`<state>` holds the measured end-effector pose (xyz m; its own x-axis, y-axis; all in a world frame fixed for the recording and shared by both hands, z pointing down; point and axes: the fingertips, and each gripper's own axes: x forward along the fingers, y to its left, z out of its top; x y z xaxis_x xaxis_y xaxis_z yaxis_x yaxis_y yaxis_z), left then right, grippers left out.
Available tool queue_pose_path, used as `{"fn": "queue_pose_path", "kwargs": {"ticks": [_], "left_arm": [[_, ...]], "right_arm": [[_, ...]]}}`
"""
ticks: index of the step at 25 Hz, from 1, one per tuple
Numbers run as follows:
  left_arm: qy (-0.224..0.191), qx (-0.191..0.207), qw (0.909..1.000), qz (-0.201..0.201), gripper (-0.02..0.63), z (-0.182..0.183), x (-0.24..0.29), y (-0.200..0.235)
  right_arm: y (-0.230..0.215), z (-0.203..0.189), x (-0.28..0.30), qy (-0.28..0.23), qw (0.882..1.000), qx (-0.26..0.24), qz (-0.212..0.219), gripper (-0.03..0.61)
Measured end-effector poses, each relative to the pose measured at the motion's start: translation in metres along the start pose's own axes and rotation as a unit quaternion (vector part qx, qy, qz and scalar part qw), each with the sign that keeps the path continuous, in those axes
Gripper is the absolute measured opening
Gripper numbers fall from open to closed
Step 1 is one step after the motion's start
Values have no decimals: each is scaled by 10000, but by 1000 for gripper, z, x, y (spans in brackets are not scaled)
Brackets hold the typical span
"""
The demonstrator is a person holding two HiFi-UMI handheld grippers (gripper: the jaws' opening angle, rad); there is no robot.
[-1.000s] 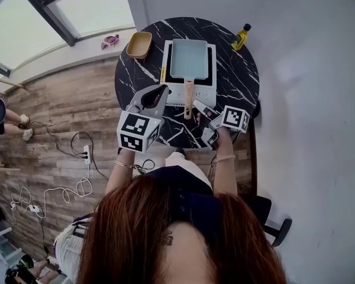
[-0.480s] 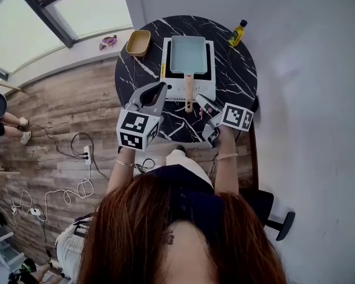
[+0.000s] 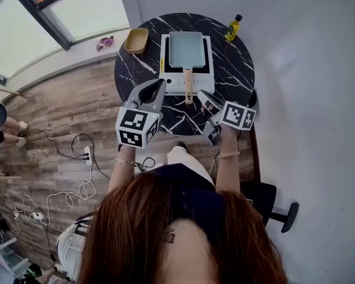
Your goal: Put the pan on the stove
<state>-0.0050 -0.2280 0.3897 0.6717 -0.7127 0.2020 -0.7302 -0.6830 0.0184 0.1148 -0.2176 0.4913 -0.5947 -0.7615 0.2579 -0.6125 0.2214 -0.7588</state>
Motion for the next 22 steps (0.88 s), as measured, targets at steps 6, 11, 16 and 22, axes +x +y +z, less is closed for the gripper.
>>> {"fn": "queue_pose_path", "kwargs": {"ticks": [6, 11, 16, 22], "left_arm": [[-91, 20, 10000, -20, 11, 4, -12, -4], [-137, 51, 9999, -46, 11, 4, -24, -8], [-194, 63, 9998, -76, 11, 7, -33, -11], [-283, 96, 9995, -109, 11, 11, -46, -16]], "right_arm": [[15, 0, -11, -199, 9993, -309, -65, 11], [31, -4, -18, -336, 9974, -640, -13, 9], [46, -6, -24, -440, 9946, -938, -48, 9], [64, -7, -35, -632, 9900, -1256, -118, 9]]}}
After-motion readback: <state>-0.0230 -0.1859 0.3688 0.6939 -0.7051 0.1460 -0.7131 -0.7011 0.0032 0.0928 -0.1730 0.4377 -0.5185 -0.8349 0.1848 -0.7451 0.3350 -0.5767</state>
